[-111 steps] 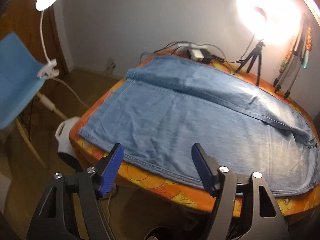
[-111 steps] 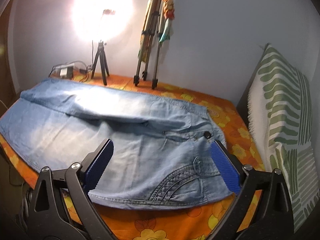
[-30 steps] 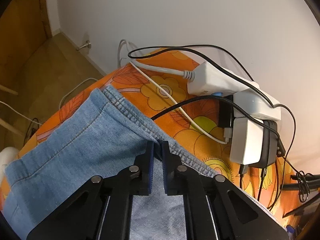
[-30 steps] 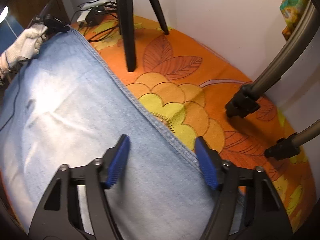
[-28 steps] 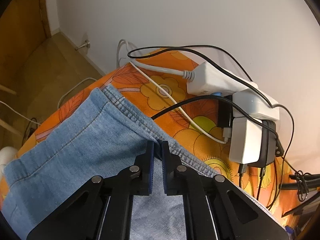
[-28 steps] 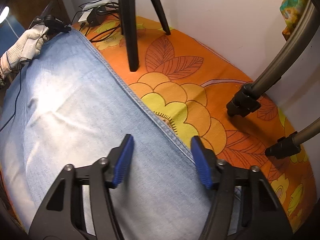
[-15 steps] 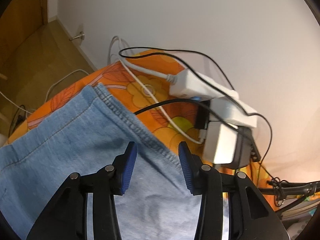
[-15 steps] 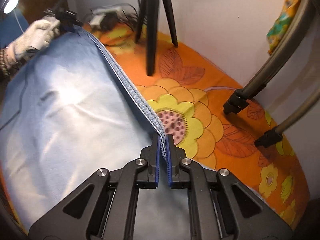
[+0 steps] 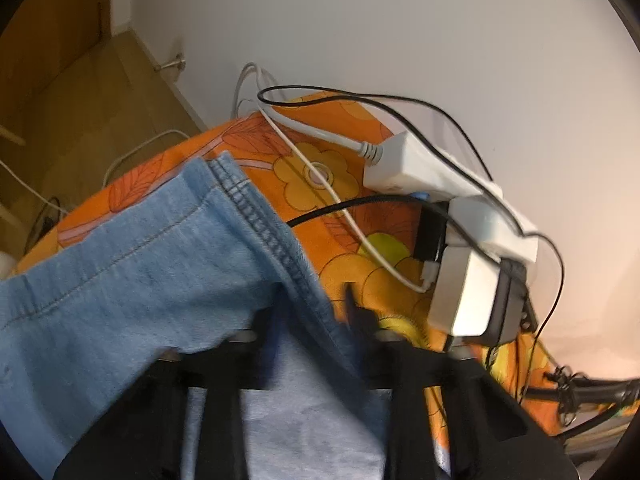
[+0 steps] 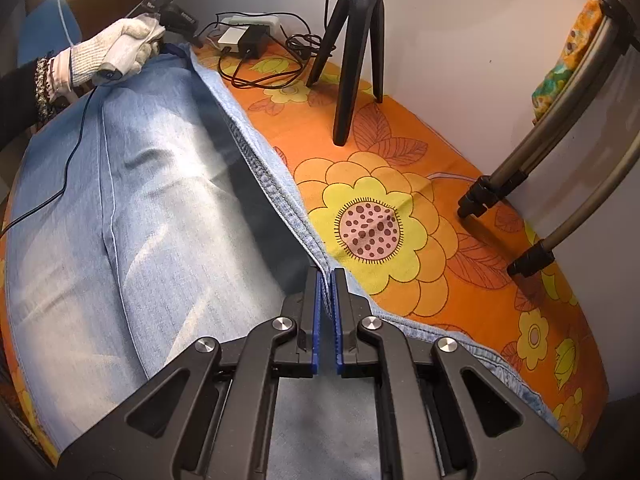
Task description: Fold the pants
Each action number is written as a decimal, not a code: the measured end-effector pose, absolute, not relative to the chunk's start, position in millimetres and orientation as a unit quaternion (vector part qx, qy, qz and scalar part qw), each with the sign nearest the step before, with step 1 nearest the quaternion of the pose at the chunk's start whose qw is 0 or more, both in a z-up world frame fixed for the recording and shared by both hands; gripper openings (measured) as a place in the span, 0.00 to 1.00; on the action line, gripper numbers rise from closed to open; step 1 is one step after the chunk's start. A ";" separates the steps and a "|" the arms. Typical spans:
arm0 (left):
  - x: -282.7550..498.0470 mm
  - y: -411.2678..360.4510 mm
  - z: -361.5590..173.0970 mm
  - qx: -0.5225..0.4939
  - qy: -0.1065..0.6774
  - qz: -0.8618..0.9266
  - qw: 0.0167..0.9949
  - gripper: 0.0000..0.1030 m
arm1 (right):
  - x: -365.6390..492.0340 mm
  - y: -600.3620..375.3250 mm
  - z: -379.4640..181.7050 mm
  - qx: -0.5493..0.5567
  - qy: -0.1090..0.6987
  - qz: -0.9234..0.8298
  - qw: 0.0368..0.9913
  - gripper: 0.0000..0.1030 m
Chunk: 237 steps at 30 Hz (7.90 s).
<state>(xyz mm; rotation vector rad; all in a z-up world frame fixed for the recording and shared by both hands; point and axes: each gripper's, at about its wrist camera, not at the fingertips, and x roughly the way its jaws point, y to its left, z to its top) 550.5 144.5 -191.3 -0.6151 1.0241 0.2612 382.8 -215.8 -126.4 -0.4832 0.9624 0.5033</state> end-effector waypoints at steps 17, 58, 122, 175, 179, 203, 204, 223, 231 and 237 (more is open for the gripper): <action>464.4 172.9 -123.3 -0.293 0.424 0.062 0.855 0.04 | 341.7 -202.4 -83.2 -0.230 0.416 0.201 0.857 0.05; 154.3 270.6 -156.9 -0.345 0.419 0.073 0.837 0.02 | 92.6 -131.7 -119.9 -0.293 0.508 0.246 0.772 0.05; 180.9 306.6 -166.9 -0.400 0.407 0.148 0.808 0.36 | 107.1 -133.7 -103.9 -0.294 0.496 0.221 0.787 0.05; 238.7 50.5 -79.7 -0.133 0.494 -0.159 0.845 0.25 | 158.6 -373.8 -15.1 -0.001 0.446 0.001 0.895 0.62; 241.6 6.8 -89.4 -0.102 0.518 -0.200 0.825 0.25 | 201.8 -407.2 -20.8 0.023 0.476 -0.008 0.879 0.62; 247.4 -76.9 -133.3 -0.037 0.577 -0.255 0.775 0.25 | 303.3 -406.5 -138.1 -0.041 0.603 0.051 0.795 0.46; 247.3 -77.8 -133.2 -0.036 0.576 -0.255 0.776 0.25 | 301.0 -405.6 -136.5 -0.047 0.597 0.047 0.799 0.23; 245.8 -77.8 -134.7 -0.033 0.571 -0.258 0.778 0.25 | 126.6 -410.2 -7.6 -0.050 0.373 -0.009 0.927 0.07; 246.4 -76.7 -134.9 -0.037 0.573 -0.259 0.776 0.25 | 50.1 -442.0 -63.4 -0.025 0.447 -0.046 0.893 0.07; 246.3 -79.3 -134.6 -0.029 0.574 -0.257 0.777 0.25 | 25.2 -484.1 -70.4 0.018 0.482 -0.092 0.871 0.10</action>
